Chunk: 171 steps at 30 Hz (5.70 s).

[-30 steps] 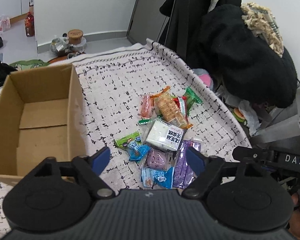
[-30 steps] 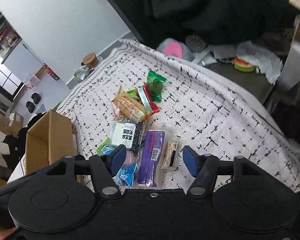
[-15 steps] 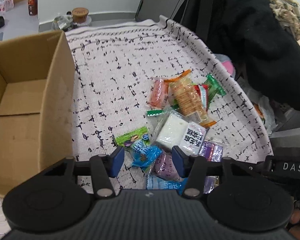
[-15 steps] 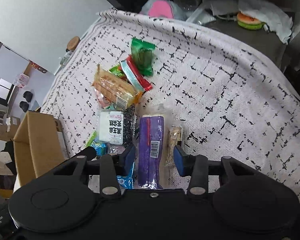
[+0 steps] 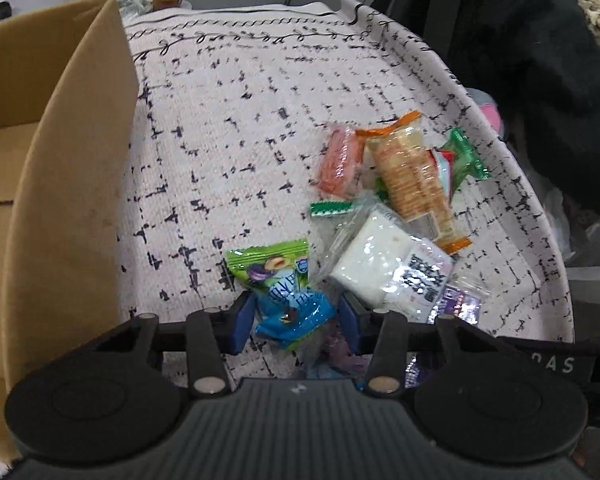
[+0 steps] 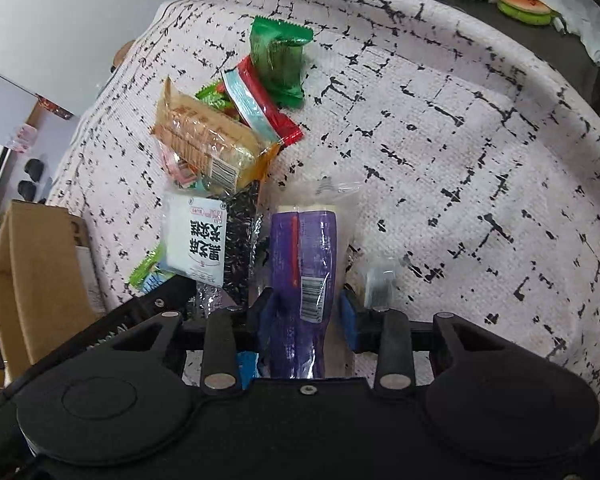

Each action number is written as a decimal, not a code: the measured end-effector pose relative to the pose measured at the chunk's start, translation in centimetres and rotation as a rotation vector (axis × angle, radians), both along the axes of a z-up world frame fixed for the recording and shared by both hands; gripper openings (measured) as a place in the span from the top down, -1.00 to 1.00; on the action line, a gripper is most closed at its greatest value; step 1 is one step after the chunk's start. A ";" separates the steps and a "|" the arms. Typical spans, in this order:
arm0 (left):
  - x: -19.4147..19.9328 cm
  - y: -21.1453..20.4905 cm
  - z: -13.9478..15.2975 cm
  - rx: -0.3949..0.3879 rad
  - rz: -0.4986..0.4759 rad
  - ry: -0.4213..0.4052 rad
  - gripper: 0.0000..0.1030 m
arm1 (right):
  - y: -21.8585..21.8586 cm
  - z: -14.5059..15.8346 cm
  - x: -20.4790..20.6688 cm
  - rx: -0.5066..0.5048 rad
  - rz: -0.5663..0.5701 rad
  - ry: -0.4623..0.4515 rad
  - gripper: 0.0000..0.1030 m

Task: Organize snacks
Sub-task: 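Grasp the blue-green candy with the left tool while the right tool grasps the purple bar, then carry both snacks over the cardboard box and open both tools to drop them, then withdraw both tools from the box back toward the snack pile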

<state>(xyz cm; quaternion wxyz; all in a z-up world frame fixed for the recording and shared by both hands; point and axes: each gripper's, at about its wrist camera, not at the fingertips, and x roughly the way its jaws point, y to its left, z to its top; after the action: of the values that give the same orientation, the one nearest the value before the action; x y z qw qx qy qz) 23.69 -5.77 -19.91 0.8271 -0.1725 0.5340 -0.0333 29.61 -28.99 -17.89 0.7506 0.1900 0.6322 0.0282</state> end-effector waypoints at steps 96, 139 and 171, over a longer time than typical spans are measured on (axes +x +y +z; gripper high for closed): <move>-2.1 18.2 5.8 0.027 0.249 -0.115 0.48 | 17.2 7.8 -0.6 0.318 0.253 -0.397 0.38; -7.8 9.0 13.5 0.142 0.178 -0.143 -0.99 | 5.3 12.8 -7.4 -0.011 0.096 -0.547 -1.00; -8.2 2.0 11.9 0.112 0.092 -0.189 -0.98 | -0.6 9.5 -9.2 -0.066 -0.046 -0.470 -0.99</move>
<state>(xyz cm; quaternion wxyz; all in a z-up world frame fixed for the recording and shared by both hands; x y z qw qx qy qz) 15.52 -3.80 -8.00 0.8828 -0.1462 0.4460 0.0185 20.38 -29.64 -8.40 0.8835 0.1679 0.4361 0.0341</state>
